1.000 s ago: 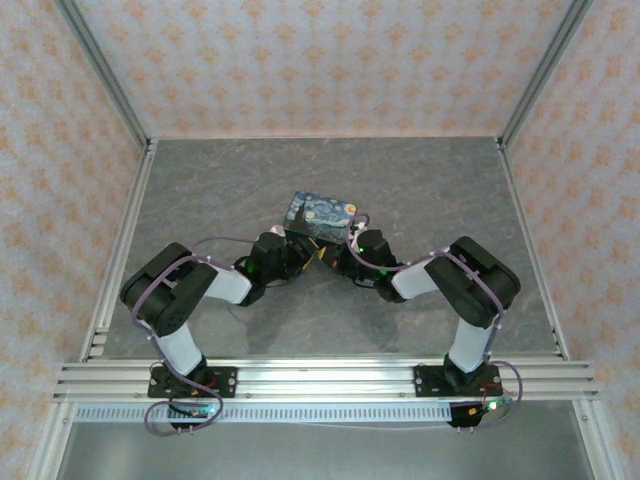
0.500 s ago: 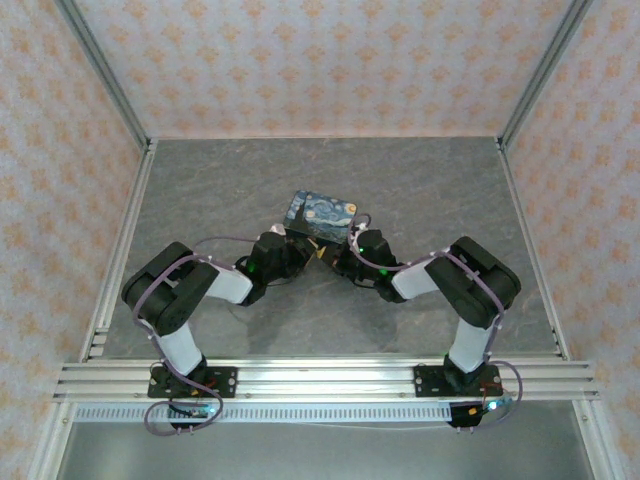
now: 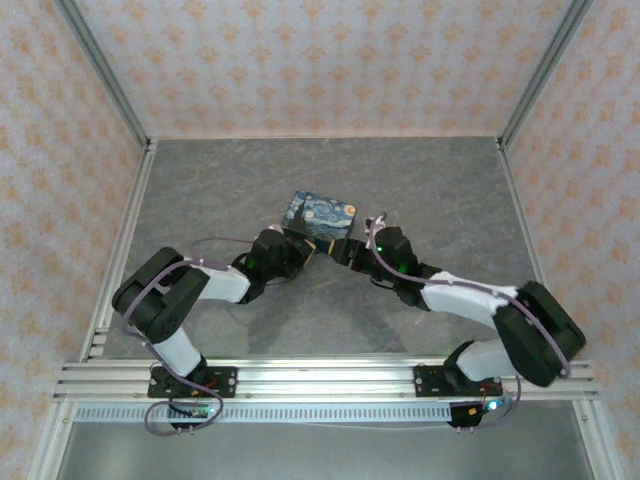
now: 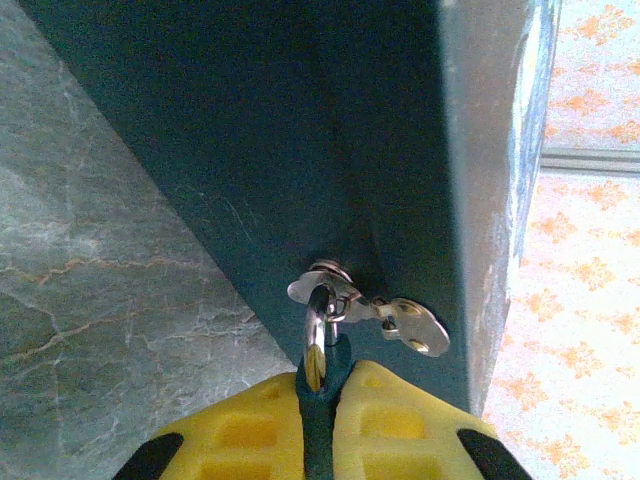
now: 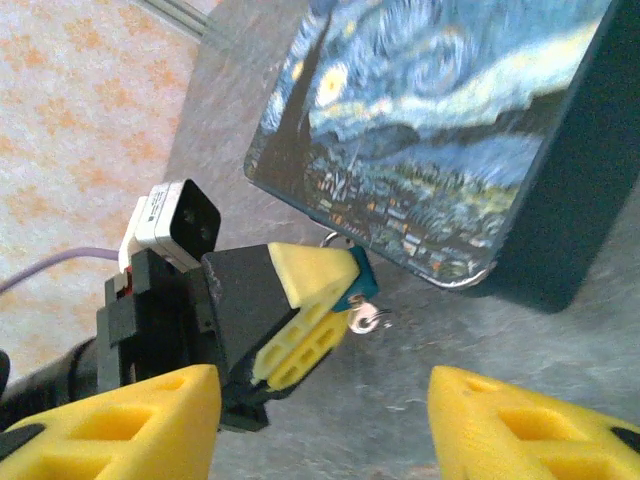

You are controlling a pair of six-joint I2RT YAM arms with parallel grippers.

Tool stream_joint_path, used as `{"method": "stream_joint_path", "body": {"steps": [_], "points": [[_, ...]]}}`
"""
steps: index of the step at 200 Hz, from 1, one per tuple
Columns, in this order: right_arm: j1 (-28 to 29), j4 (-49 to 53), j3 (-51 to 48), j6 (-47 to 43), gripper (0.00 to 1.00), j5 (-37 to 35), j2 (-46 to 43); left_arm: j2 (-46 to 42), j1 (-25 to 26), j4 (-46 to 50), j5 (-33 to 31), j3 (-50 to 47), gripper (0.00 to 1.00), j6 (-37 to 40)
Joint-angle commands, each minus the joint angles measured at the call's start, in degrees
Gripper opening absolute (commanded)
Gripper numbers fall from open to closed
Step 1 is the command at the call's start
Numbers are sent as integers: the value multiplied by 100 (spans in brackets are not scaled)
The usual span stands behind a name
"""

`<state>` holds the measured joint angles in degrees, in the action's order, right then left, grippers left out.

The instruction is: Unlock a padlock with a key

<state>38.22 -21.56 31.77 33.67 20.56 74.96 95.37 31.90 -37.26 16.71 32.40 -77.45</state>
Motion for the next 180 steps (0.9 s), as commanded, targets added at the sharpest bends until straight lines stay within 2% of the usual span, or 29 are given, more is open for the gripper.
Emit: {"method": "stream_joint_path", "body": {"steps": [1, 32, 93, 123, 149, 180], "points": [[-16, 1180, 212, -1659, 64, -733, -681, -341, 20, 525, 45, 233, 3, -191], [0, 1154, 84, -3315, 75, -876, -1489, -694, 51, 1267, 96, 479, 3, -148], [128, 732, -319, -5789, 76, -319, -1818, -1161, 60, 2094, 162, 652, 3, -369], [482, 435, -601, -7121, 77, -605, -1804, -1153, 66, 2165, 297, 719, 1, -535], [792, 168, -687, -7712, 78, -1090, -1590, -1144, 69, 2152, 346, 706, 0, -703], [1030, -152, -683, -7916, 78, -1288, -1220, -1150, 84, 2152, 416, 706, 0, -848]]}}
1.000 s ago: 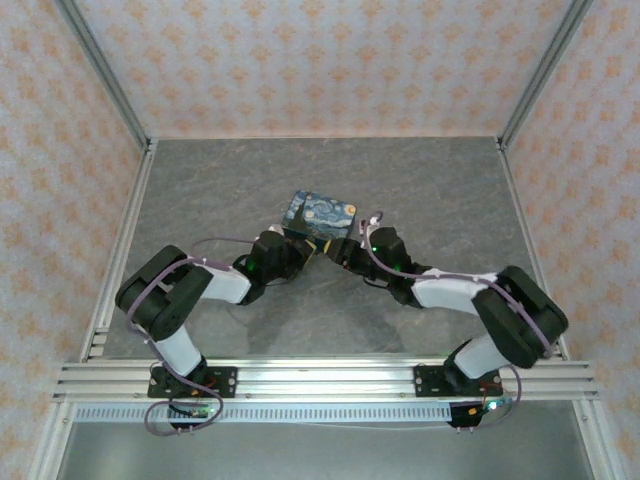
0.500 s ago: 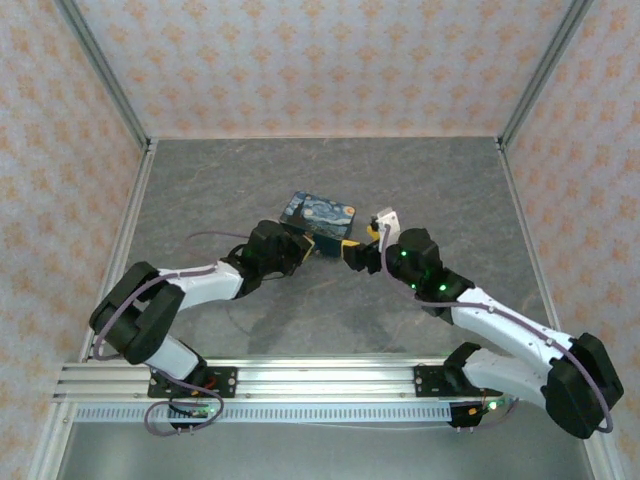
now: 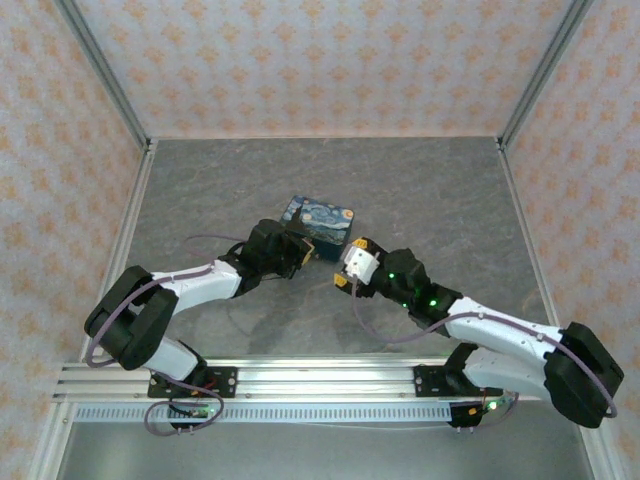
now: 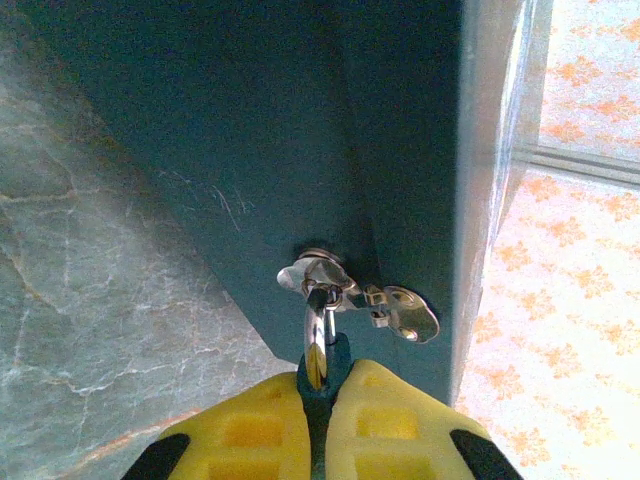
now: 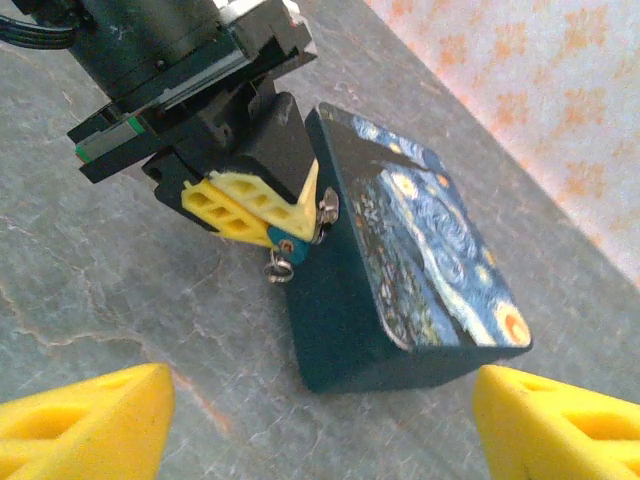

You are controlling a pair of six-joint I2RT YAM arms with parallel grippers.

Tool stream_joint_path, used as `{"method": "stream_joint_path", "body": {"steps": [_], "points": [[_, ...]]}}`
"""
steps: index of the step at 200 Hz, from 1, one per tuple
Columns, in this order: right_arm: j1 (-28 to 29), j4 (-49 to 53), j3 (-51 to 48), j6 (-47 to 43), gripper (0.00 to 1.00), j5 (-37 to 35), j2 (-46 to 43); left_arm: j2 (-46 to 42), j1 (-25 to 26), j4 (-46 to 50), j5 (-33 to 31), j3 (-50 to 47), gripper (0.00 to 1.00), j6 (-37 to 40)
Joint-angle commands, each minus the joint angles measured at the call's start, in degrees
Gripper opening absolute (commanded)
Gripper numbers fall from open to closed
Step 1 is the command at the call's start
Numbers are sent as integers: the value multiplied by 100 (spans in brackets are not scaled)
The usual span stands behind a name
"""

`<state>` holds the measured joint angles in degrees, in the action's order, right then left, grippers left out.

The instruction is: Unlock a padlock with a key

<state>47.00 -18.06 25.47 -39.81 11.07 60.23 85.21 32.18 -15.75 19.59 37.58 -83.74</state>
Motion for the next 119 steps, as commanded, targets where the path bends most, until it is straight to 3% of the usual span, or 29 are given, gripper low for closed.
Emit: {"method": "stream_joint_path", "body": {"steps": [1, 48, 119], "points": [[160, -508, -53, -570, 78, -350, 271, -135, 58, 2, 130, 192, 0, -224], [270, -931, 95, -540, 78, -385, 1036, -112, 64, 81, 187, 206, 0, -386], [274, -1568, 445, -475, 65, -250, 2126, -9, 78, 125, 246, 223, 0, -415]]}}
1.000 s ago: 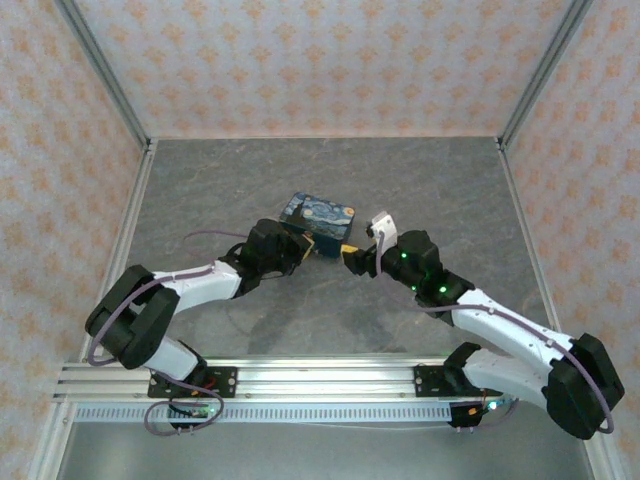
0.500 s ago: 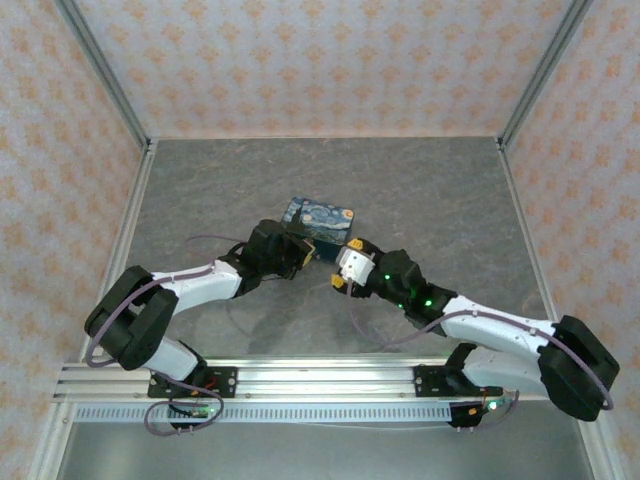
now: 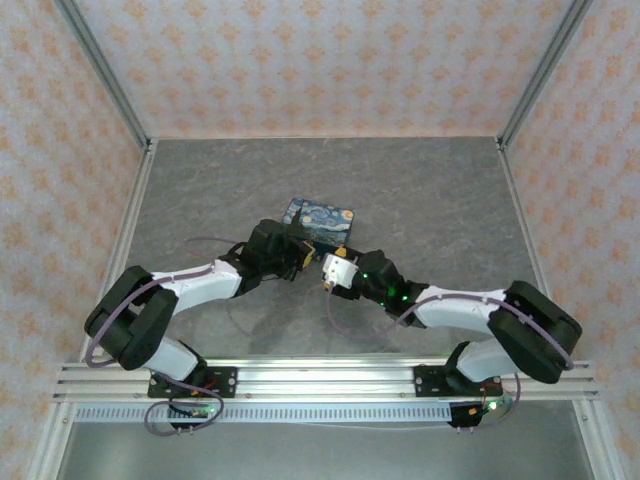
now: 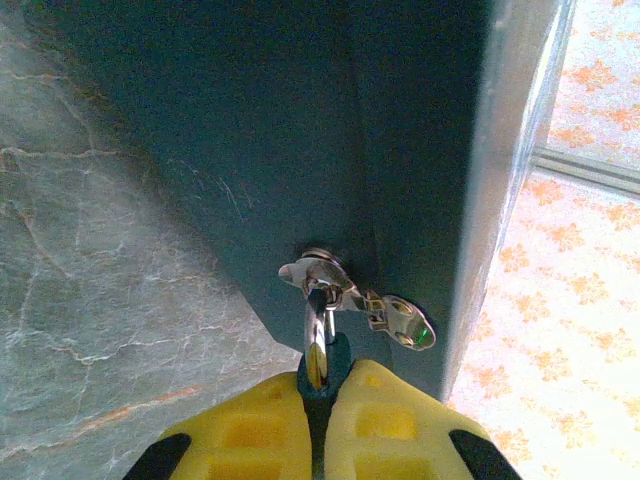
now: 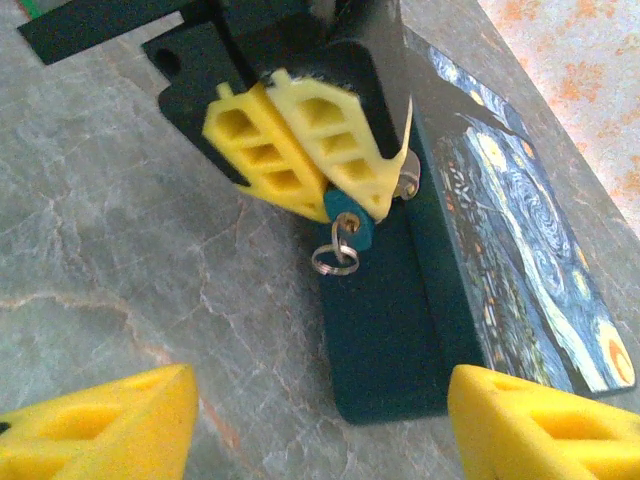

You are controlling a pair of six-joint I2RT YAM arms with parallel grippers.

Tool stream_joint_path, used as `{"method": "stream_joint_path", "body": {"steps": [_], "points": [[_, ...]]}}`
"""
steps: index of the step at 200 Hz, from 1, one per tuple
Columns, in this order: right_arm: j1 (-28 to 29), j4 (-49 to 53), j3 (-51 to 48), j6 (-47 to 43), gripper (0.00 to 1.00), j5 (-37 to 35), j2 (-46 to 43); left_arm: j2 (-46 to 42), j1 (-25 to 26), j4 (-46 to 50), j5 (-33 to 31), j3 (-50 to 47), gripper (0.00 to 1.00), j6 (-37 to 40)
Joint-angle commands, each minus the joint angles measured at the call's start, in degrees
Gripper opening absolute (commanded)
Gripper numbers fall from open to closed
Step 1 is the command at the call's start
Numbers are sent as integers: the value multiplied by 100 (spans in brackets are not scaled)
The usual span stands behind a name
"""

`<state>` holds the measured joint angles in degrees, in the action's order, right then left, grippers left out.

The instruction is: Unlock a padlock with a key

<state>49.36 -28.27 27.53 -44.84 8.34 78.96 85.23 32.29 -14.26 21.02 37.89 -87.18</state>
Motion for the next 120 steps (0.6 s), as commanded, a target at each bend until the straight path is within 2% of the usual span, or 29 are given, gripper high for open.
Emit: {"method": "stream_joint_path", "body": {"steps": [1, 39, 61, 81, 120], "points": [[34, -557, 246, 28, 64, 25, 270, -9, 67, -24, 104, 193, 0, -71], [36, -753, 424, 85, 57, 88, 659, 20, 77, -62, 131, 192, 0, -83], [38, -890, 471, 141, 49, 35, 844, 24, 76, -51, 132, 201, 0, -46], [34, -1019, 498, 193, 47, 27, 975, 45, 76, -59, 155, 201, 0, -45], [35, -1055, 552, 274, 33, -34, 1086, 46, 75, -34, 157, 201, 0, -36]]}}
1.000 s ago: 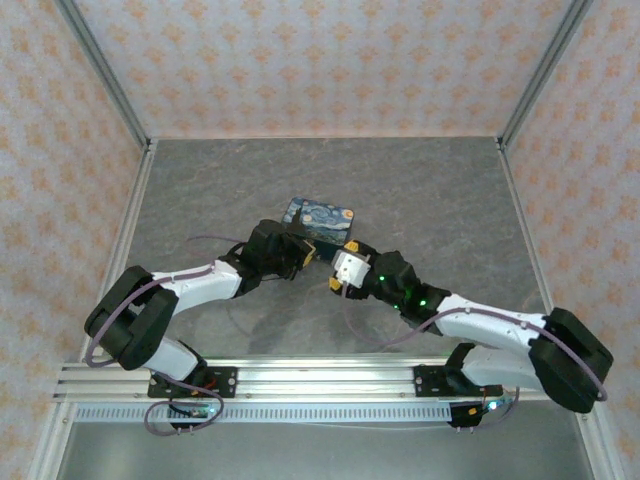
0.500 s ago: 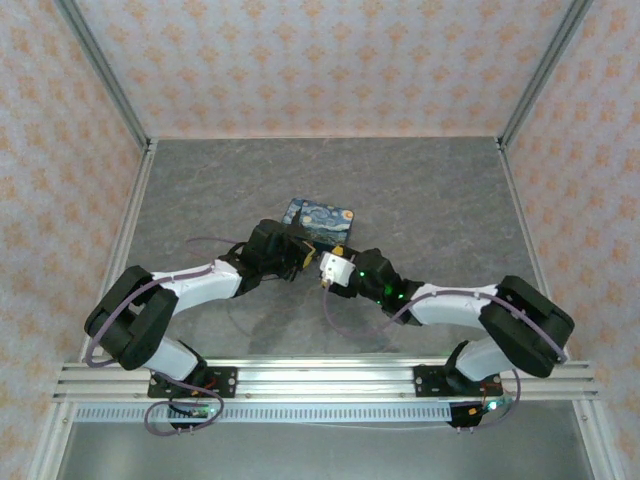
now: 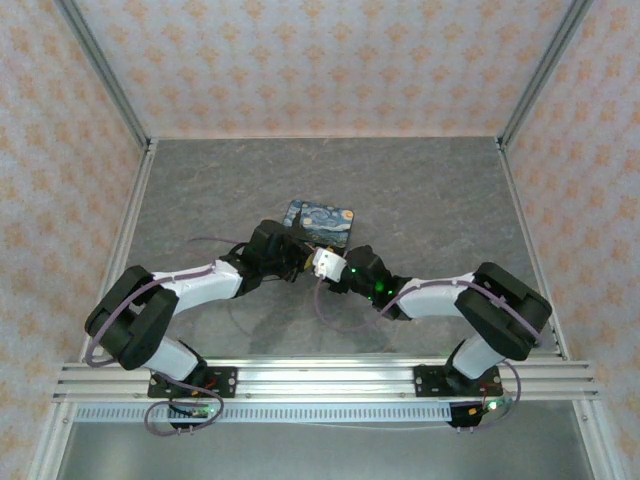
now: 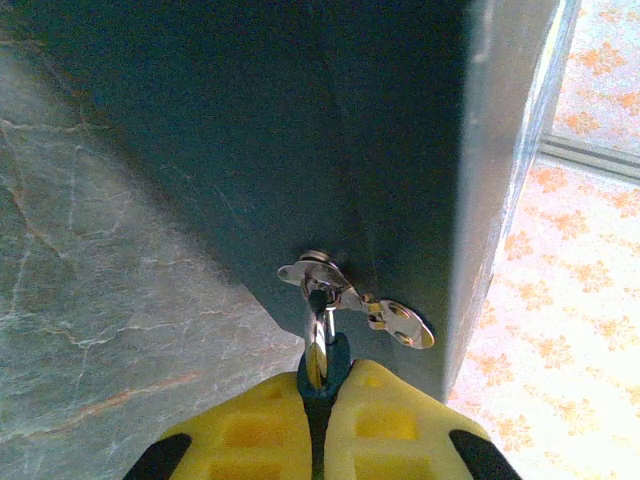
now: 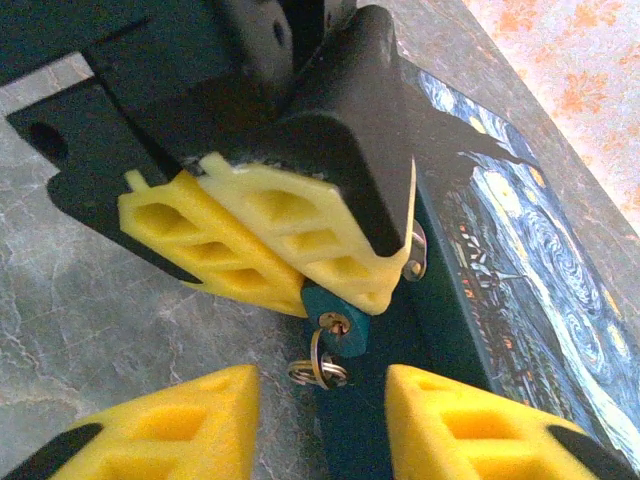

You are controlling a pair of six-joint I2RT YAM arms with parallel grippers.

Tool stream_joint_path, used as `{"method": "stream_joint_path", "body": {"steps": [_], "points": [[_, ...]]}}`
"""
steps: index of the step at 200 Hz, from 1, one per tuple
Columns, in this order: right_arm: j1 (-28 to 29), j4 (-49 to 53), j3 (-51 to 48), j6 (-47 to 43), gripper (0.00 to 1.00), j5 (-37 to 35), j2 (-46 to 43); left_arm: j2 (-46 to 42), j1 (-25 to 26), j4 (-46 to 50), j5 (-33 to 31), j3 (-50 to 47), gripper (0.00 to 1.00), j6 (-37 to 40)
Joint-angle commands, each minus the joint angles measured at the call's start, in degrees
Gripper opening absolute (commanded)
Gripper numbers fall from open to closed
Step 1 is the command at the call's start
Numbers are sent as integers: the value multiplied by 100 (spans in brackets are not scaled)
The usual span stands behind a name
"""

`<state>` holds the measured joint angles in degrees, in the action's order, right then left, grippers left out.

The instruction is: Unlock a padlock with a key

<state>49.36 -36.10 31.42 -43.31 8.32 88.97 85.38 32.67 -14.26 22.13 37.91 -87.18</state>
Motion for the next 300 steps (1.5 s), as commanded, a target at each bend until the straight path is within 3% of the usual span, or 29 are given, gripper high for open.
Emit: {"method": "stream_joint_path", "body": {"steps": [1, 62, 100, 168, 242, 289, 300], "points": [[36, -274, 163, 125, 33, -36, 90, 31, 43, -34, 46, 195, 0, -36], [35, -269, 136, 266, 16, -20, 81, 48, 36, -31, 46, 199, 0, -27], [37, -256, 145, 331, 0, -46, 86, 82, 38, -42, 48, 190, 0, -45], [36, -352, 134, 807, 0, -90, 68, 101, 39, -70, 81, 215, 0, -45], [-159, -469, 426, 2866, 0, 421, 315, 66, 38, -42, 77, 207, 0, -11], [-212, -444, 358, 3254, 0, 404, 341, 77, 46, 43, 24, 200, 0, 64], [-217, -408, 343, 3400, 0, 394, 342, 75, 44, 54, -4, 208, 4, 107]]}}
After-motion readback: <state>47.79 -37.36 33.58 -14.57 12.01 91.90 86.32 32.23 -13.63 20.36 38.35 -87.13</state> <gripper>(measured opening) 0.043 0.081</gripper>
